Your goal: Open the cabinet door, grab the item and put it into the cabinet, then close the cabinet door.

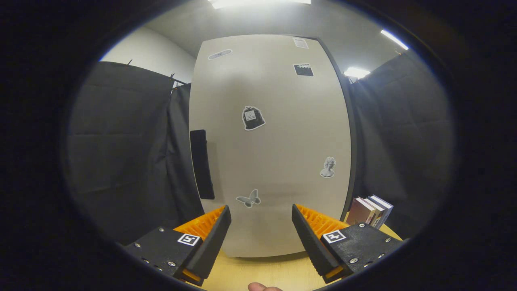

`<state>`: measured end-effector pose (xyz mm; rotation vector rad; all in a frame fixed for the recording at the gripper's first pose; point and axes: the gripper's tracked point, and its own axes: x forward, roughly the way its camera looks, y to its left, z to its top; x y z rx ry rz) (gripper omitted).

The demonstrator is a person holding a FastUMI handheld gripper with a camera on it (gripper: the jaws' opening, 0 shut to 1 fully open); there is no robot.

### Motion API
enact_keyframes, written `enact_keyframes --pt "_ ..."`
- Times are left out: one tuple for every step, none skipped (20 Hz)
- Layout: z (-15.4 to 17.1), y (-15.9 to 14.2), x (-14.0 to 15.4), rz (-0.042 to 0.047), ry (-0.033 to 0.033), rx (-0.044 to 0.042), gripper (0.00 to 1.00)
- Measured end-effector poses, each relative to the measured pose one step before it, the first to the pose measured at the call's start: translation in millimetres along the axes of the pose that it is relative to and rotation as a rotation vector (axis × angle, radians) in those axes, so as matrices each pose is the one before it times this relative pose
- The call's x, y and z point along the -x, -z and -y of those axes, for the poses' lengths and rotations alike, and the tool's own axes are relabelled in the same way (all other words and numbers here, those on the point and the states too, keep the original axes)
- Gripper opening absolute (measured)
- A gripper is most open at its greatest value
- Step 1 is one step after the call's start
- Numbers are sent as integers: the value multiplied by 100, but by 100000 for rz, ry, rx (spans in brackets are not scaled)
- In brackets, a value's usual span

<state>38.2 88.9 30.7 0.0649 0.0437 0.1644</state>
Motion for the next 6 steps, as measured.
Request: enact_keyframes --pt "-56 -66 126 270 -251 186 94" --pt "-26 -82 153 174 -78 188 94" --pt "-19 25 168 -148 -98 153 94" --pt "-67 29 123 -210 -156 -36 94" --pt "-91 -5 -3 -121 -243 -23 94" --pt "-51 -46 111 36 -23 88 94"
